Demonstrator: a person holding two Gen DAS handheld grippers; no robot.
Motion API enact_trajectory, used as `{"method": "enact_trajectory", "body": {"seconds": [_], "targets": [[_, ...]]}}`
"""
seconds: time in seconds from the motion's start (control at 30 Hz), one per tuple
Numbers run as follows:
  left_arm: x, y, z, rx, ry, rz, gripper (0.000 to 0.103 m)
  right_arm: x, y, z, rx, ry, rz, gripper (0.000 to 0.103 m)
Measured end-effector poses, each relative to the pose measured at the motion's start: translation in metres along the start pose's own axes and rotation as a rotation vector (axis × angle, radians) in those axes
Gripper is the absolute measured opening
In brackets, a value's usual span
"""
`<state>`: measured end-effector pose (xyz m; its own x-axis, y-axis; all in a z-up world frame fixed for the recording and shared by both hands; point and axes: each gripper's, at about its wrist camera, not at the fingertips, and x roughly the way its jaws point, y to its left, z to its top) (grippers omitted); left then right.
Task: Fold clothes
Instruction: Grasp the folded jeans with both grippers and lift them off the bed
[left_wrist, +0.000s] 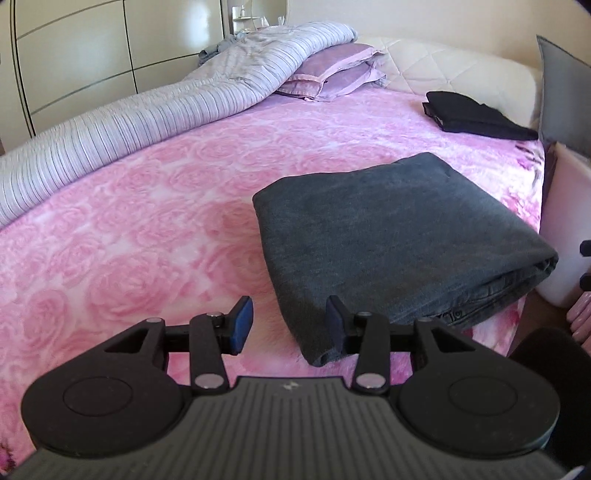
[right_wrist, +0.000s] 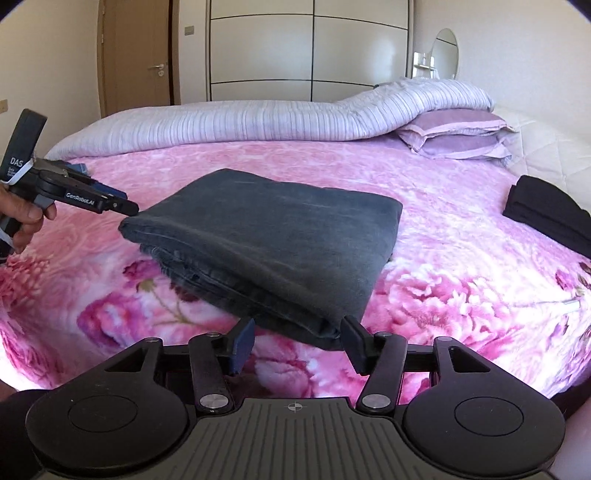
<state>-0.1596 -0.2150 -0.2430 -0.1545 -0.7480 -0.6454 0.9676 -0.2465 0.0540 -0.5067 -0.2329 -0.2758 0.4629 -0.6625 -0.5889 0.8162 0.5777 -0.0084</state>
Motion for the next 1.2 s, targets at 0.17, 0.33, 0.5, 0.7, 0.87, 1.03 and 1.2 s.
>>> {"method": "enact_trajectory", "body": {"seconds": [0.17, 0.33, 0.5, 0.7, 0.87, 1.03, 1.2], "targets": [[-0.004, -0.006, -0.002, 0.028, -0.001, 0.020, 0.038, -0.005, 0.005, -0.001, -0.035, 0.003, -0.019, 0.057], [-0.005, -0.008, -0.004, 0.041, -0.001, 0.023, 0.038, -0.002, 0.012, -0.001, -0.090, 0.016, -0.056, 0.060], [-0.022, -0.019, -0.007, 0.120, -0.062, 0.051, 0.055, 0.010, 0.037, -0.005, -0.332, 0.037, -0.124, 0.068], [-0.044, -0.065, -0.033, 0.416, -0.187, 0.003, 0.066, 0.043, 0.070, -0.022, -0.737, 0.064, -0.195, 0.069], [-0.031, -0.097, -0.054, 0.611, -0.188, -0.003, 0.067, 0.076, 0.078, -0.030, -0.905, 0.054, -0.245, 0.069], [-0.017, -0.106, -0.061, 0.666, -0.181, 0.008, 0.073, 0.110, 0.083, -0.041, -1.057, 0.071, -0.246, 0.069], [0.001, -0.120, -0.068, 0.789, -0.195, 0.066, 0.080, 0.120, 0.069, -0.033, -1.064, 0.029, -0.224, 0.051]]}}
